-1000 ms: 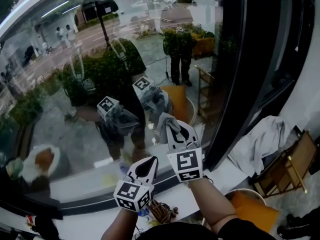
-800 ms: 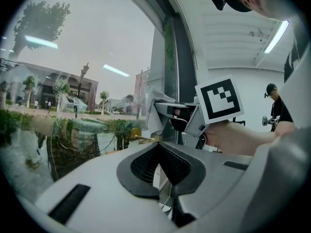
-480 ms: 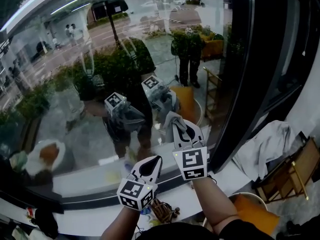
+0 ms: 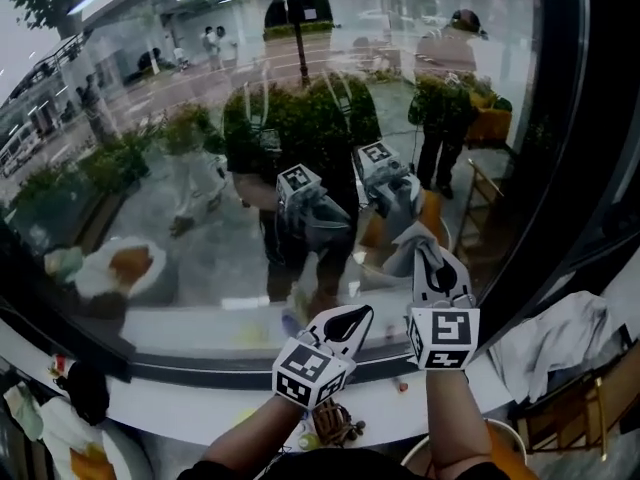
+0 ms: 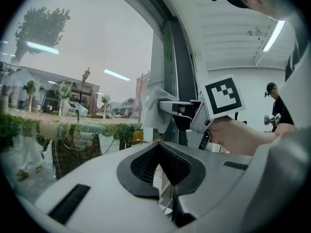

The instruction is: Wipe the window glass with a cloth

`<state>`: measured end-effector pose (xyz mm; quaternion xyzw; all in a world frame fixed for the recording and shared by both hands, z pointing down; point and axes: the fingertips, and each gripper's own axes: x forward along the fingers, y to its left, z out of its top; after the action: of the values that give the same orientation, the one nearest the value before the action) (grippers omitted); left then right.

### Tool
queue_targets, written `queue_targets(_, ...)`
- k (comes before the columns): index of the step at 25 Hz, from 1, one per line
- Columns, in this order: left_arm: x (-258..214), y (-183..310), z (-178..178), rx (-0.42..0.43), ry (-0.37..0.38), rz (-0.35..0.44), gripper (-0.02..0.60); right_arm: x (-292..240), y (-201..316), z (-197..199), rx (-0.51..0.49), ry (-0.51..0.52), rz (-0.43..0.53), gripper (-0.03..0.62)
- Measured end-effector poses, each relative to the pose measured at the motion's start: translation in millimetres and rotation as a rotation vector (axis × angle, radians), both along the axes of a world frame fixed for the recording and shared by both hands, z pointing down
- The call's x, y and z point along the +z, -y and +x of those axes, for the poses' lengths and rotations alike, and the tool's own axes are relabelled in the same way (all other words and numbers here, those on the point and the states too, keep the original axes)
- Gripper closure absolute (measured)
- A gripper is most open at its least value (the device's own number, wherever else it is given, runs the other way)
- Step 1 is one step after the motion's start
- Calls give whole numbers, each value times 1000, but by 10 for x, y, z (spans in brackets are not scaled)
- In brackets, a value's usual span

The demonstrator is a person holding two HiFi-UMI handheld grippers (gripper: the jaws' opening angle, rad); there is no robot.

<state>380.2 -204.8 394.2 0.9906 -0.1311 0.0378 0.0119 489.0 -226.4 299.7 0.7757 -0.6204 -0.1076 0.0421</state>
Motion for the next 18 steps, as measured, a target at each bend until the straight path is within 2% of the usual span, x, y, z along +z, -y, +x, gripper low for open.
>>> queue_targets(13, -409, 233, -549, -80, -62, 23, 574, -518, 225, -366, -10, -41, 54, 553)
queue_targets(18, -429, 283, -613, -131, -58, 32, 574, -506, 298, -301, 17, -60, 62, 553)
